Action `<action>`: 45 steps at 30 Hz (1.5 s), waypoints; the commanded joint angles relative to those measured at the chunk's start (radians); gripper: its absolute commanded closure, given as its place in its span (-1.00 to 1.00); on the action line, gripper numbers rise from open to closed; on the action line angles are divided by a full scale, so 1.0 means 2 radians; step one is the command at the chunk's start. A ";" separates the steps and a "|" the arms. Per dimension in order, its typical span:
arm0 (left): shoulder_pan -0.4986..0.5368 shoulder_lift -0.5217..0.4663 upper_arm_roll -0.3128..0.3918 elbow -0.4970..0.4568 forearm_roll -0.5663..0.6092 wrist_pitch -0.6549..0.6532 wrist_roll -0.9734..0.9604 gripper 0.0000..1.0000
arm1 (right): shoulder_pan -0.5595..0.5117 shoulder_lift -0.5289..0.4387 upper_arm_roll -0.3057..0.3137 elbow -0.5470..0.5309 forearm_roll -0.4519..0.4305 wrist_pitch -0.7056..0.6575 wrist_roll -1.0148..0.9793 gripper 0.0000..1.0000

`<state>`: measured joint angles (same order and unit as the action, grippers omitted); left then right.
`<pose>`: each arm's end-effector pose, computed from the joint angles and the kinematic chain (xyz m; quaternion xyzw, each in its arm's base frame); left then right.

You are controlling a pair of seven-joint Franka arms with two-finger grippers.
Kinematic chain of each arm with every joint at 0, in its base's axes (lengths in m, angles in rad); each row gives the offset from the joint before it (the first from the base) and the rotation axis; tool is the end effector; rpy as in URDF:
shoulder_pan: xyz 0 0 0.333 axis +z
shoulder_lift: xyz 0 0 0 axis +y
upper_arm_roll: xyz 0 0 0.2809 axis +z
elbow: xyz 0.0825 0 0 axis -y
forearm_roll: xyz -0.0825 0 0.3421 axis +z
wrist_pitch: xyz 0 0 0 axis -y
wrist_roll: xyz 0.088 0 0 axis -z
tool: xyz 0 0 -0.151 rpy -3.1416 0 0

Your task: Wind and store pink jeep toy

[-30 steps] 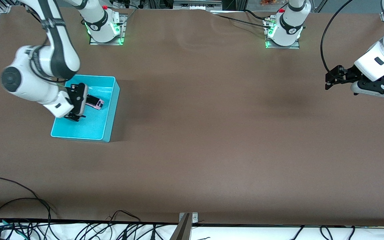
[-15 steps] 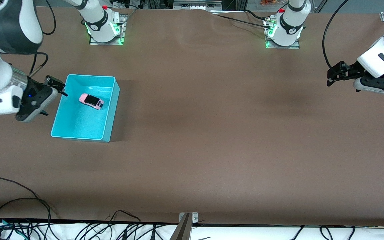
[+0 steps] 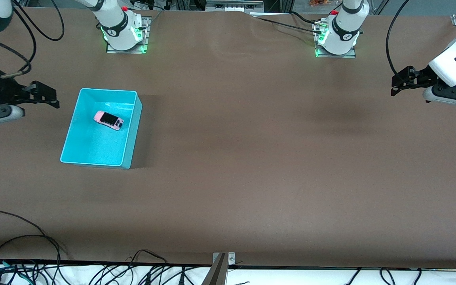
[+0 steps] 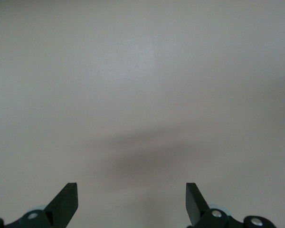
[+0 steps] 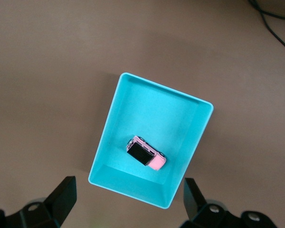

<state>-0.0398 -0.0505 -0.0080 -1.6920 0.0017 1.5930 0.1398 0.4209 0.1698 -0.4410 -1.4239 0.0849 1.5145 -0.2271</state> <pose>0.4953 -0.0235 0.5207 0.9953 -0.0937 -0.0243 0.0001 0.5458 0.0189 0.5209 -0.9939 -0.1059 0.0306 0.0101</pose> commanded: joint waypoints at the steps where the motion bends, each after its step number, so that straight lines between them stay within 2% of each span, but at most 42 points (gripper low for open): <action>1: -0.005 0.001 -0.001 0.009 0.010 -0.011 -0.007 -1.00 | 0.001 0.013 -0.003 0.028 -0.029 -0.015 0.018 -1.00; 16: -0.007 0.015 -0.001 0.023 0.011 -0.010 -0.007 -1.00 | 0.000 0.013 0.000 0.026 -0.035 -0.011 0.021 -1.00; 17: -0.008 0.015 -0.001 0.023 0.010 -0.010 -0.007 -1.00 | -0.066 0.006 0.066 0.026 -0.034 -0.016 0.021 -1.00; 22: -0.007 0.015 -0.001 0.023 0.010 -0.010 -0.007 -1.00 | -0.119 -0.004 0.122 0.022 -0.037 -0.016 0.020 -1.00; 29: -0.007 0.015 -0.001 0.023 0.010 -0.010 -0.007 -1.00 | -0.169 -0.026 0.163 -0.005 -0.038 -0.019 0.021 -1.00; 33: -0.007 0.015 -0.001 0.024 0.010 -0.010 -0.008 -1.00 | -0.172 -0.053 0.165 -0.043 -0.040 -0.006 0.021 -1.00; 40: -0.007 0.015 -0.001 0.024 0.010 -0.010 -0.007 -1.00 | -0.180 -0.056 0.169 -0.047 -0.044 -0.001 0.031 -1.00; 45: -0.007 0.015 -0.003 0.024 0.010 -0.010 -0.007 -1.00 | -0.181 -0.056 0.196 -0.047 -0.055 -0.003 0.103 -1.00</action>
<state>-0.0421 -0.0411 -0.0136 -1.6828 0.0017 1.5910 0.1398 0.0774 0.0859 -0.1158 -1.4829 0.0088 1.4927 -0.1394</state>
